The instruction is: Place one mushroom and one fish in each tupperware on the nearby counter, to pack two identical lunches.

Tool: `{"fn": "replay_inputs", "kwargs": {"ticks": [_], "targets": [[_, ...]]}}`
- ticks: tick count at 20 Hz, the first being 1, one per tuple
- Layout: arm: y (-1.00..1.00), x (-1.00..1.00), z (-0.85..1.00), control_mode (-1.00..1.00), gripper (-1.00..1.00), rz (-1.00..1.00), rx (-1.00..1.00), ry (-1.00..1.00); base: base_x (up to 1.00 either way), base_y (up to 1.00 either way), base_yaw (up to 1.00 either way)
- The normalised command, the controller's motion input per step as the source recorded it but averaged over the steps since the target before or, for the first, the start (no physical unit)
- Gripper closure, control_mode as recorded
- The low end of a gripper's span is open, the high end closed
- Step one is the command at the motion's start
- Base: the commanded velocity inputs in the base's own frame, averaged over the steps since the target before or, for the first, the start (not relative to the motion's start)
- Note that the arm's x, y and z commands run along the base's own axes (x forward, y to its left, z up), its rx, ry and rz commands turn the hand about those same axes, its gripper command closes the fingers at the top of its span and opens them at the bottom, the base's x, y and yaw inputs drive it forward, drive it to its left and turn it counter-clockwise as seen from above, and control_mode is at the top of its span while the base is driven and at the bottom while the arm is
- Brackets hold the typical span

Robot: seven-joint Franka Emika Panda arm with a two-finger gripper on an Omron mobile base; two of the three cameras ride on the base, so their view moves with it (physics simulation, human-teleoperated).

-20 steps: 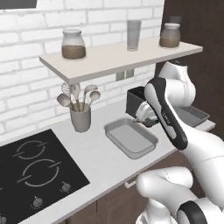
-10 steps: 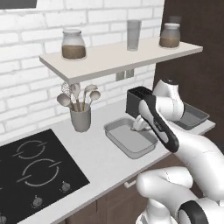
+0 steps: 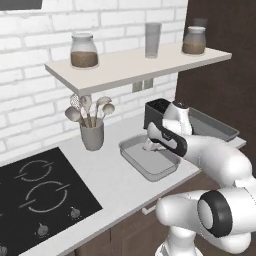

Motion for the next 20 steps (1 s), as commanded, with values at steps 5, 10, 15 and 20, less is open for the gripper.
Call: {"fn": "replay_inputs", "kwargs": {"ticks": [5, 10, 15, 20], "targets": [[0.10, 0.49, -0.55, -1.00, 1.00, 0.00, 0.00, 0.00, 0.00, 0.00, 0.00], [0.04, 0.28, -0.60, -1.00, 1.00, 0.00, 0.00, -0.07, 0.00, 0.00, 0.00], [0.02, 0.39, -0.33, -1.00, 1.00, 0.00, 0.00, -0.07, 0.00, 0.00, 0.00], [0.07, 0.75, -0.03, -1.00, -1.00, 0.00, 0.00, -0.01, 0.00, 0.00, 0.00]]}}
